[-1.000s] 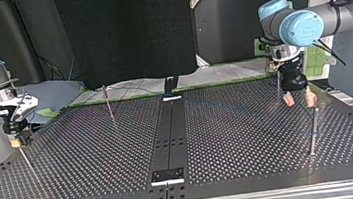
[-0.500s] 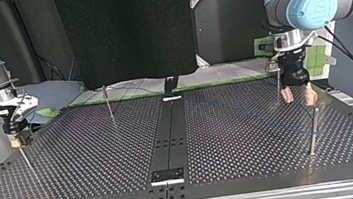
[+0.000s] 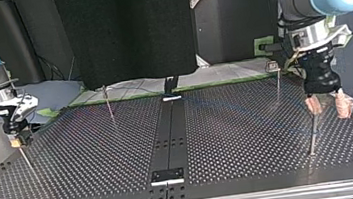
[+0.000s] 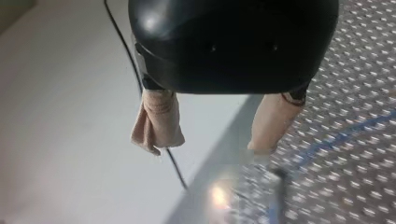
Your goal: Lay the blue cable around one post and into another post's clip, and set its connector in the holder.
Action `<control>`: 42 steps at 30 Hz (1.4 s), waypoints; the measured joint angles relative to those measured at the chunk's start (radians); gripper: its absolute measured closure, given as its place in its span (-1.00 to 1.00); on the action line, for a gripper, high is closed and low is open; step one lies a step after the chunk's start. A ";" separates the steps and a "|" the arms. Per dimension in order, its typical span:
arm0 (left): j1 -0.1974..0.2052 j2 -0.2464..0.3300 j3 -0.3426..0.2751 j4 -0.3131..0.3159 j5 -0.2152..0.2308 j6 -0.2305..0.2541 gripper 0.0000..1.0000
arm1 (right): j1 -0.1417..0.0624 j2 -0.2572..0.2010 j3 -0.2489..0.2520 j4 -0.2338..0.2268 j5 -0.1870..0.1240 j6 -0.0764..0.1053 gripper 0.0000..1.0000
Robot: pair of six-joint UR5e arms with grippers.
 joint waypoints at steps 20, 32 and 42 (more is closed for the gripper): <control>-0.047 -0.041 0.162 -0.162 -0.055 0.162 -1.00 | 0.000 0.000 0.000 0.000 0.000 0.000 -1.00; -0.072 -0.101 0.264 -0.267 -0.069 0.267 -1.00 | 0.000 0.000 0.000 0.000 0.000 0.000 -1.00; -0.082 -0.106 0.224 -0.367 -0.079 0.366 -1.00 | 0.000 0.000 0.000 0.000 0.000 0.000 -1.00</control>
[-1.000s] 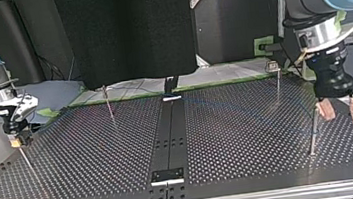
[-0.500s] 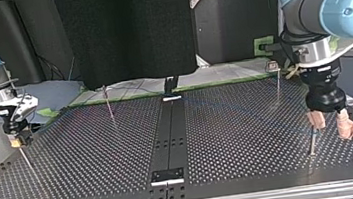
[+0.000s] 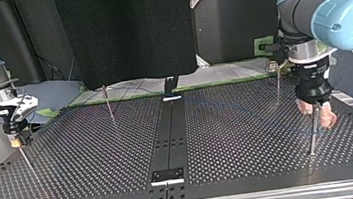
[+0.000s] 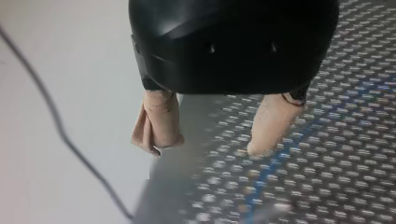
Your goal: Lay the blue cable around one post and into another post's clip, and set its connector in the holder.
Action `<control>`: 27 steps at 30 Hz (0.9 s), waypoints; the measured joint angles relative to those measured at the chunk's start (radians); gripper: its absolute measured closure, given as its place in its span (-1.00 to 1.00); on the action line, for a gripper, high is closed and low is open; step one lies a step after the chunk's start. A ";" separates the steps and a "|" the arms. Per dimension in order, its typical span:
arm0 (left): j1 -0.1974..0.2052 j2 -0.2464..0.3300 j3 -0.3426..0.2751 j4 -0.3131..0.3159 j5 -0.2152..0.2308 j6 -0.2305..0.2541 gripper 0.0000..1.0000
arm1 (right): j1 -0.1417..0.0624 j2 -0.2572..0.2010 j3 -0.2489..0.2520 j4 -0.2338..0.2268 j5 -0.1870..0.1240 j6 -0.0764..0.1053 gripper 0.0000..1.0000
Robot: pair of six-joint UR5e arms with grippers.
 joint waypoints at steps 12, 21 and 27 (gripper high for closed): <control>0.002 0.000 -0.042 -0.111 -0.006 0.111 -1.00 | 0.000 0.000 0.000 0.000 0.000 0.000 -1.00; 0.003 0.000 -0.043 -0.141 -0.008 0.189 -1.00 | 0.000 0.000 0.000 0.000 0.000 0.000 -1.00; 0.001 0.000 -0.043 -0.142 -0.012 0.240 -1.00 | 0.000 0.000 0.000 0.000 0.000 0.000 -1.00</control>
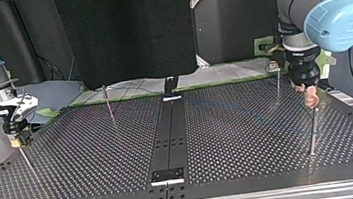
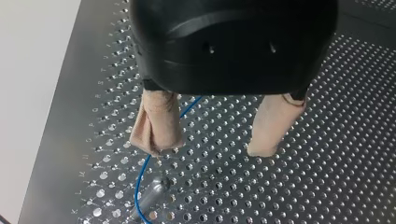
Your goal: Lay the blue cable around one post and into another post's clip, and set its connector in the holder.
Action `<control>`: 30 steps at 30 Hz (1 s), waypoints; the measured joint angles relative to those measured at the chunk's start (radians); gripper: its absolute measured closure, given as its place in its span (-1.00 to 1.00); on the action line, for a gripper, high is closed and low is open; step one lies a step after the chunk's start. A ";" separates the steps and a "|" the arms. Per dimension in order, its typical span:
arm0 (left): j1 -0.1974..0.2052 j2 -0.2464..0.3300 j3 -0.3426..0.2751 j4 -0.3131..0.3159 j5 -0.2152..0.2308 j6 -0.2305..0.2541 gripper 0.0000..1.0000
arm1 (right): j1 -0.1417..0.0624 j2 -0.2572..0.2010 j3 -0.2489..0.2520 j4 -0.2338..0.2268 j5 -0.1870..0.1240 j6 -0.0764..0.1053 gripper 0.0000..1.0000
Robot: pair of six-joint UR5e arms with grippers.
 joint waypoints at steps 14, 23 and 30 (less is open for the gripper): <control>-0.002 0.000 0.000 -0.002 -0.012 0.109 -1.00 | 0.000 0.000 0.000 0.000 0.000 0.000 -1.00; -0.003 0.001 0.000 -0.003 -0.013 0.162 -1.00 | 0.000 0.000 0.000 0.000 0.000 0.000 -1.00; -0.001 0.009 0.000 0.010 -0.013 0.112 -1.00 | 0.000 0.000 0.000 0.000 0.000 0.000 -1.00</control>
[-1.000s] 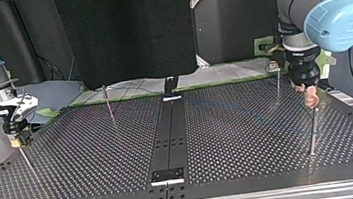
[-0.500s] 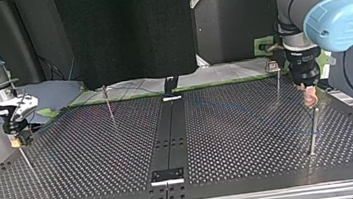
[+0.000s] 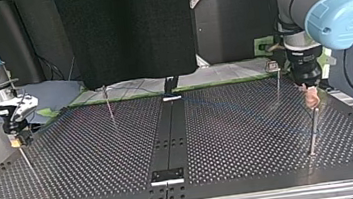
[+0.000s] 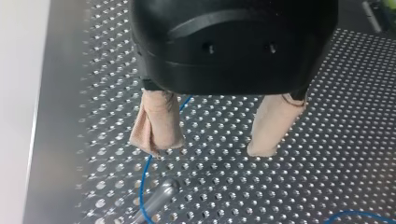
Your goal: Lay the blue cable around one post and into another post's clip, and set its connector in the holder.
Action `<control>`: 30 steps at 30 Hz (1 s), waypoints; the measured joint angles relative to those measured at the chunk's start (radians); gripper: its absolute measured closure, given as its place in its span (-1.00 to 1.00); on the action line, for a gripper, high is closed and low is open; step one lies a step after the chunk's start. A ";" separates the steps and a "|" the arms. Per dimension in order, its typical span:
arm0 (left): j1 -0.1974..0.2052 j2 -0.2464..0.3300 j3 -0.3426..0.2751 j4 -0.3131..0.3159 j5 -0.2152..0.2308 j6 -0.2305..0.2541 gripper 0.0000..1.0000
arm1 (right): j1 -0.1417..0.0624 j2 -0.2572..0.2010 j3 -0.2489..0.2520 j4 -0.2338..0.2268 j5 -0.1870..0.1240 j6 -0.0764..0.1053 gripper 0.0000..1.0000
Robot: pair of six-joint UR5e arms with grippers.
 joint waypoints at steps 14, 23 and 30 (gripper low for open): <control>0.015 0.010 -0.010 0.059 -0.007 -0.123 -1.00 | 0.000 0.000 0.000 0.000 0.000 0.000 -1.00; 0.016 0.011 -0.018 0.068 -0.014 -0.130 -1.00 | 0.000 0.000 0.000 0.000 0.000 0.000 -1.00; 0.016 0.011 -0.018 0.068 -0.014 -0.126 -1.00 | 0.000 0.000 0.000 0.000 0.000 0.000 -1.00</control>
